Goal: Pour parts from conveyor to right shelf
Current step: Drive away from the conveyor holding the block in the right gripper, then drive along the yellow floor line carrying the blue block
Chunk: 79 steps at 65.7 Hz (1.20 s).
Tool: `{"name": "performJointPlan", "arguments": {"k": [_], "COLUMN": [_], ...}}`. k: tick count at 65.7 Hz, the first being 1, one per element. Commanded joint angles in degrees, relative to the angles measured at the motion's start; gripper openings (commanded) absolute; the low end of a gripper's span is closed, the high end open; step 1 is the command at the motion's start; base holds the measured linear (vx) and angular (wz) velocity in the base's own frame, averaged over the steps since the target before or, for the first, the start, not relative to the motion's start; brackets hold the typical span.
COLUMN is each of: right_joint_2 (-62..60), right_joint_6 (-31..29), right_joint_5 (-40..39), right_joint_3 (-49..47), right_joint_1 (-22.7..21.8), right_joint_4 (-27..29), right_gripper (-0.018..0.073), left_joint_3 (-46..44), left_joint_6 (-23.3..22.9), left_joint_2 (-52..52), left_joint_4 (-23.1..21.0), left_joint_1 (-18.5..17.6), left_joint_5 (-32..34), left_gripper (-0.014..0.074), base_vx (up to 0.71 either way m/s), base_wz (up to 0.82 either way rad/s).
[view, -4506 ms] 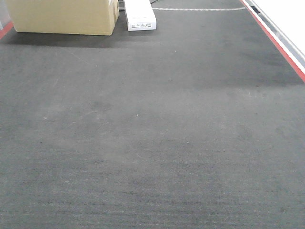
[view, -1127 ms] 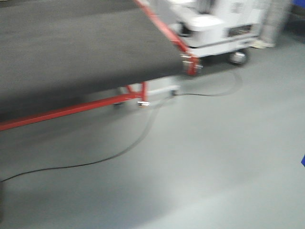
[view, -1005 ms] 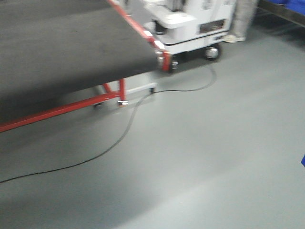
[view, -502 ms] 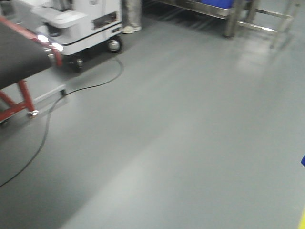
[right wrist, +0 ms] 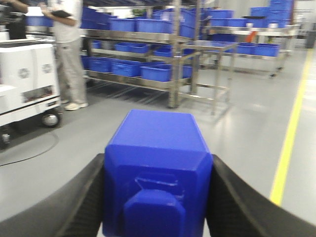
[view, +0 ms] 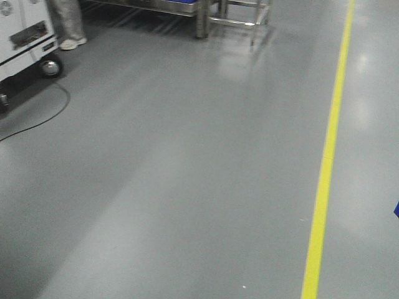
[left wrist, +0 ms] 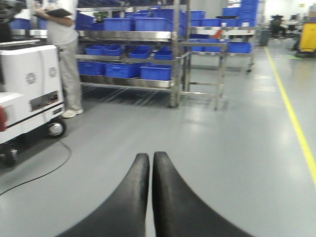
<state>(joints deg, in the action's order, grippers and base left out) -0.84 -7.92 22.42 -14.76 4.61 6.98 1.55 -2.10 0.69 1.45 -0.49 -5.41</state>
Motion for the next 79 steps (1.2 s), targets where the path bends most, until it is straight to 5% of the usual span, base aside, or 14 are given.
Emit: {"name": "performJointPlan", "arguments": {"k": [1,79], "right_joint_2": [0.4,0.4], "right_joint_6": [-0.5,-0.5], "right_joint_5": [-4.6,-4.6], "right_joint_3": [-1.6,-1.6], "right_joint_1": [-0.2,-0.2], "right_joint_4": [0.1,0.1], "right_gripper": [-0.0009,-0.0009], "left_joint_3": [-1.1,-1.1], "left_joint_6": [-0.4,-0.4], "left_joint_2": [0.7,0.7], "left_joint_4": [-0.4,-0.4], "left_joint_1": [-0.3,-0.3], "left_joint_5": [4.1,4.1], "left_gripper": [-0.0006,-0.0006], "base_vx": [-0.06,0.15], "base_wz": [-0.51,-0.45]}}
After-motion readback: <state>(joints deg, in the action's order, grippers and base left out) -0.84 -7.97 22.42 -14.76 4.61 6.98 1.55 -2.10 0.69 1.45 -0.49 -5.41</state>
